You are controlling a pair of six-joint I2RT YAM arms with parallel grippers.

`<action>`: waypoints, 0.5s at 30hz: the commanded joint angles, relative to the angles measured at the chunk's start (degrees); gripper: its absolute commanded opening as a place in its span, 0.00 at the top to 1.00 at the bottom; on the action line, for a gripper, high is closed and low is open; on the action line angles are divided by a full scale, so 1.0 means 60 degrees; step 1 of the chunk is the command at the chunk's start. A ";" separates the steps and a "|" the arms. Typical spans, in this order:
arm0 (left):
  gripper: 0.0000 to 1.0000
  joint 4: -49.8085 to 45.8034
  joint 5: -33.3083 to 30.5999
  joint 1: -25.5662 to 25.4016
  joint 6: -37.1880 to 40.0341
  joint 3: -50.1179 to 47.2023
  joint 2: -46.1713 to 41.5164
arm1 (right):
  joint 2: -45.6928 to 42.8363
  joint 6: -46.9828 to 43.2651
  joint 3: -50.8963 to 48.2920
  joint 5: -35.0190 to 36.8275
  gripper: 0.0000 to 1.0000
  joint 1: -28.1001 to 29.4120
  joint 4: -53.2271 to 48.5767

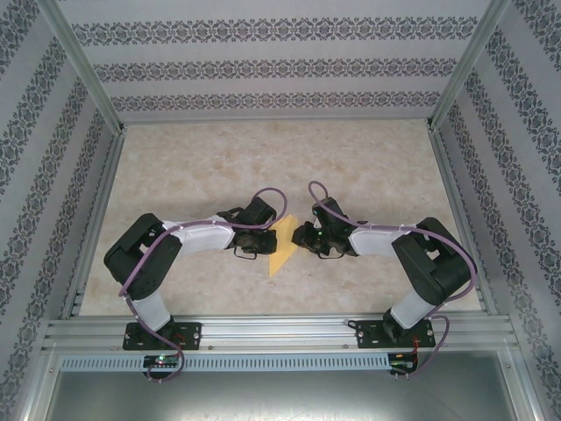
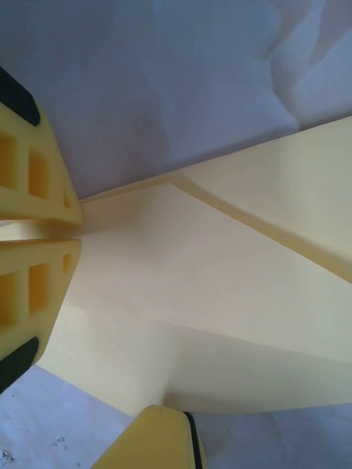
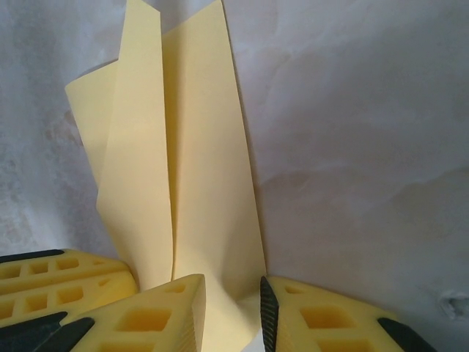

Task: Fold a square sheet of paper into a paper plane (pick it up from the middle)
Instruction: Turn over the paper at the center of the table.

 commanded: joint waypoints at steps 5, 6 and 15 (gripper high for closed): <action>0.84 0.0177 0.0226 0.0083 0.0087 -0.0258 0.0276 | 0.0379 0.0274 0.0256 -0.0402 0.69 0.0295 0.1330; 0.84 0.0176 0.0241 0.0083 0.0086 -0.0268 0.0276 | 0.0293 0.0274 0.0233 -0.0377 0.69 0.0297 0.1395; 0.84 0.0439 0.0500 0.0091 -0.0009 -0.0327 0.0248 | 0.0123 0.0614 0.0057 -0.0424 0.64 0.0243 0.2248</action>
